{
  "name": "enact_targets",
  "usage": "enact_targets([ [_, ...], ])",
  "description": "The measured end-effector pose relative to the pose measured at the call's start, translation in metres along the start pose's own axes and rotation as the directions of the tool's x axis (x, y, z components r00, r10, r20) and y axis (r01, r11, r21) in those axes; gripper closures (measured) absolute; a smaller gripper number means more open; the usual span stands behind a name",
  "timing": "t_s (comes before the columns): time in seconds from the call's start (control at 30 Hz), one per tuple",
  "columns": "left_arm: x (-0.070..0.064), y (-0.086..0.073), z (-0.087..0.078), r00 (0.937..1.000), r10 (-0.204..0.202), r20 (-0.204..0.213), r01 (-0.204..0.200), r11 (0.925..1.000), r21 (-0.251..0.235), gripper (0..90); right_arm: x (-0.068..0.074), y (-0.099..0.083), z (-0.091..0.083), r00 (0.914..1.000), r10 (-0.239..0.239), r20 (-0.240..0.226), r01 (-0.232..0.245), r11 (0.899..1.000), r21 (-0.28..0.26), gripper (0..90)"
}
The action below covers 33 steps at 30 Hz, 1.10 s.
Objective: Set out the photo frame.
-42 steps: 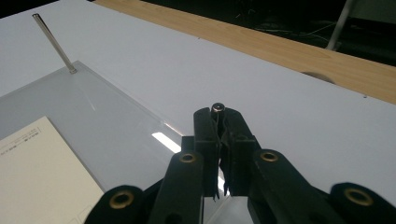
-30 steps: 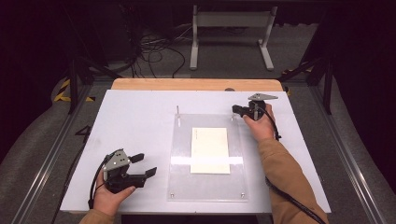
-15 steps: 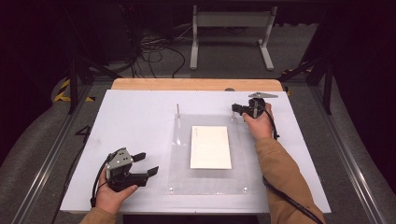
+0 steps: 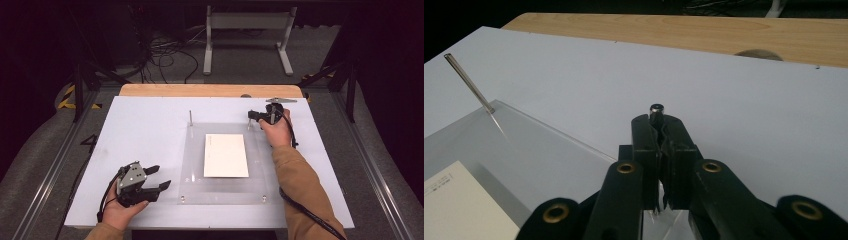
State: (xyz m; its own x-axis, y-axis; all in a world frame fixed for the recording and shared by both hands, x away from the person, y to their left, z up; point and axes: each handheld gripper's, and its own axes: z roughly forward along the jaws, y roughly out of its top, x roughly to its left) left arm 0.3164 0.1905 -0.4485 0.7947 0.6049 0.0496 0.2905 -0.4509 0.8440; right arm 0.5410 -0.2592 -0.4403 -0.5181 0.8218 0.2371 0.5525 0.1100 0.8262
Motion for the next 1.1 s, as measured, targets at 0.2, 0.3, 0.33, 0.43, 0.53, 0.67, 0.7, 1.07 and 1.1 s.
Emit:
enact_targets([
  [0.2, -0.013, 0.003, 0.011, 0.9936, 0.111, -0.019, -0.111, 0.9935, 0.025, 31.7, -0.001, 0.001, 0.000, 1.0000, 0.007, -0.001, -0.007, 1.000, 0.006, 86.0],
  [0.3, -0.016, 0.006, 0.014, 0.9910, 0.131, -0.028, -0.130, 0.9913, 0.017, 30.9, -0.001, 0.000, 0.001, 0.9999, 0.015, -0.002, -0.015, 1.000, 0.002, 86.0],
  [0.33, -0.017, 0.007, 0.015, 0.9908, 0.133, -0.028, -0.132, 0.9912, 0.007, 31.1, -0.001, 0.000, 0.001, 0.9998, 0.018, -0.005, -0.018, 1.000, 0.001, 86.0],
  [0.43, -0.022, 0.012, 0.017, 0.9861, 0.163, -0.033, -0.163, 0.9865, -0.012, 32.1, -0.001, 0.001, 0.001, 0.9998, 0.020, -0.005, -0.020, 1.000, 0.003, 86.0],
  [0.53, -0.026, 0.014, 0.018, 0.9787, 0.203, -0.028, -0.204, 0.9788, -0.019, 34.0, -0.001, 0.000, 0.001, 0.9998, 0.021, -0.004, -0.021, 1.000, 0.000, 86.0],
  [0.67, -0.028, 0.016, 0.019, 0.9664, 0.256, -0.024, -0.257, 0.9652, -0.050, 33.8, -0.001, -0.001, 0.002, 0.9995, 0.032, -0.001, -0.032, 0.999, -0.012, 85.9],
  [0.7, -0.030, 0.017, 0.021, 0.9614, 0.275, -0.013, -0.275, 0.9588, -0.070, 33.3, -0.001, -0.001, 0.002, 0.9994, 0.033, 0.005, -0.033, 0.999, -0.009, 85.9],
  [1.07, -0.029, 0.023, 0.030, 0.9581, 0.286, 0.004, -0.284, 0.9524, -0.110, 36.8, 0.001, -0.002, 0.001, 0.9993, 0.036, 0.012, -0.036, 0.999, -0.019, 85.8],
  [1.1, -0.029, 0.023, 0.030, 0.9584, 0.285, 0.003, -0.283, 0.9526, -0.111, 37.0, 0.001, -0.002, 0.001, 0.9993, 0.036, 0.014, -0.035, 0.999, -0.020, 85.7],
])
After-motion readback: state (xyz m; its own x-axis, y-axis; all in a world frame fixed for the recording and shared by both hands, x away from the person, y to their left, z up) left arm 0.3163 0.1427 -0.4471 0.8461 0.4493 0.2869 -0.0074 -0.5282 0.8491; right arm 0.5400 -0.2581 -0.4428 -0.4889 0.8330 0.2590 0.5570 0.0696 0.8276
